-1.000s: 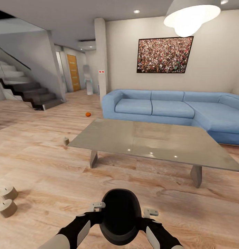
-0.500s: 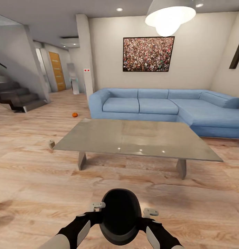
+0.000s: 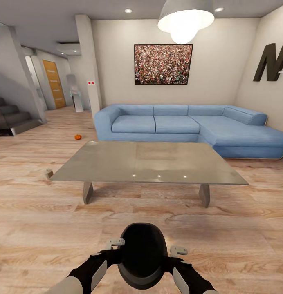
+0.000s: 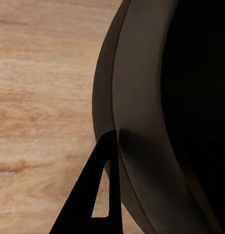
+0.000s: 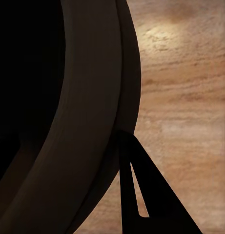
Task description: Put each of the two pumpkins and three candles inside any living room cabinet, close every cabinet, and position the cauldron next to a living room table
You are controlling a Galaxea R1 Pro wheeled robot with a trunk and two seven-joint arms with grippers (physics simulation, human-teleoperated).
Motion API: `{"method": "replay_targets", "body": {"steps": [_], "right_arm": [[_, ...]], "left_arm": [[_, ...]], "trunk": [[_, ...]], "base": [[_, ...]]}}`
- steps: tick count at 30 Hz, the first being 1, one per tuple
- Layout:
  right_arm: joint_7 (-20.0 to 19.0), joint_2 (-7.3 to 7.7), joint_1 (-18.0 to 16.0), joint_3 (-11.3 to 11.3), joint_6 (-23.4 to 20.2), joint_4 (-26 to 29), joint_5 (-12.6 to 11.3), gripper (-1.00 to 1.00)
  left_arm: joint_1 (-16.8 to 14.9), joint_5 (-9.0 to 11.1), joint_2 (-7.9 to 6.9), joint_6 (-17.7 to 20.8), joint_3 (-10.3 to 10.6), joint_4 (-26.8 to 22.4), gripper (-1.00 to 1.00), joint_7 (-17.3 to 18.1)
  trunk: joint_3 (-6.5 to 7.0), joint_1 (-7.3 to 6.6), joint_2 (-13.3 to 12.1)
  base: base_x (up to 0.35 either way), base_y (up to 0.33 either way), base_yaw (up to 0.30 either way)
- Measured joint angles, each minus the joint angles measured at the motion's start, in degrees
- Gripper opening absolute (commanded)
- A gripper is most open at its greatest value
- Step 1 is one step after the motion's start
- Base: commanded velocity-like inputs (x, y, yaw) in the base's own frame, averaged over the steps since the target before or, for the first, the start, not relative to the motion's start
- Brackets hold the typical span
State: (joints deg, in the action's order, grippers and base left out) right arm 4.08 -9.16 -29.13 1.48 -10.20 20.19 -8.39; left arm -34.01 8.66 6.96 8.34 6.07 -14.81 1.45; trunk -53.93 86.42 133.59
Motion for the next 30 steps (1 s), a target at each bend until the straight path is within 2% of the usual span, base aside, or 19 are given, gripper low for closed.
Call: {"method": "replay_targets", "body": {"steps": [30], "right_arm": [[0.0,0.00,0.0,0.0,0.0,0.0,0.0,-1.00]], "left_arm": [[0.0,-0.1,0.01,0.0,0.0,0.0,-1.00,0.0]], "trunk": [[0.00,0.00,0.0]], "base": [[0.000,0.000,-0.001]]}}
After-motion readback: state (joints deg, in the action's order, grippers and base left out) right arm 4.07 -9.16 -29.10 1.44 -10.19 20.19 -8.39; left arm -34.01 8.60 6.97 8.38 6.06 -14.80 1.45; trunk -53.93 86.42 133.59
